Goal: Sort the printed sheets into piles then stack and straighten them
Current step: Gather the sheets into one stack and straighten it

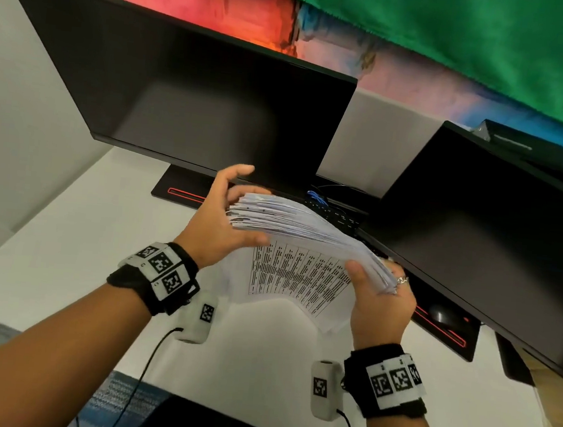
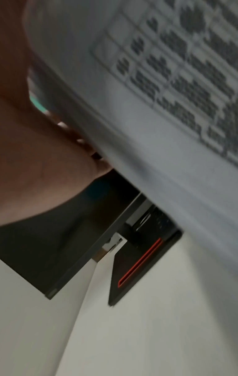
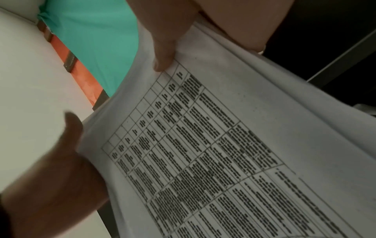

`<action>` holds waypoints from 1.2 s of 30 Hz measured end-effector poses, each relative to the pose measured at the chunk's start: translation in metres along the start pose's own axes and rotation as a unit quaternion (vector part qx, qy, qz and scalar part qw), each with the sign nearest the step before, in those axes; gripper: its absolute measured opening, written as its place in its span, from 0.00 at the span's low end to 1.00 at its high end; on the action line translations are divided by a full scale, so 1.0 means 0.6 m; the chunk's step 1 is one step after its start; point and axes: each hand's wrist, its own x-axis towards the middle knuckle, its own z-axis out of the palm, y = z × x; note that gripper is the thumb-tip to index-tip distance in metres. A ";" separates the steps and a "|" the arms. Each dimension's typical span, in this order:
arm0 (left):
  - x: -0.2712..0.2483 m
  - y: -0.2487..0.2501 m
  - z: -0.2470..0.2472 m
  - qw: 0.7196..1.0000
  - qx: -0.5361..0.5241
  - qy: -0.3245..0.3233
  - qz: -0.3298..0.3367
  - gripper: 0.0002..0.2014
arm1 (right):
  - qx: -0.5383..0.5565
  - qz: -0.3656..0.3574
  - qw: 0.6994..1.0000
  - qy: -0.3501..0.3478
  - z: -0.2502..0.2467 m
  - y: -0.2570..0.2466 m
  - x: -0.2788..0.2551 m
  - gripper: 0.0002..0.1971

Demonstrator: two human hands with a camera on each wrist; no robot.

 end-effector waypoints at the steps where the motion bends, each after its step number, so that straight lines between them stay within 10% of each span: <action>1: -0.001 -0.004 -0.003 0.999 0.049 -0.007 -0.012 0.37 | -0.006 0.006 1.000 -0.011 -0.001 -0.003 0.007 0.11; 5: 0.004 0.009 0.009 0.993 0.108 0.036 0.012 0.12 | 0.020 -0.009 0.999 -0.025 -0.003 -0.036 0.027 0.10; 12: -0.032 -0.015 0.033 0.999 -0.040 0.011 -0.029 0.42 | 0.094 0.017 0.995 -0.019 -0.009 -0.025 -0.008 0.26; 20: -0.024 -0.001 0.066 0.974 0.062 0.207 0.062 0.21 | 0.080 -0.033 0.995 0.040 0.007 -0.031 -0.010 0.11; 36: -0.005 0.026 0.066 0.970 0.060 0.230 0.056 0.06 | 0.049 -0.069 0.991 0.105 0.023 -0.040 -0.026 0.09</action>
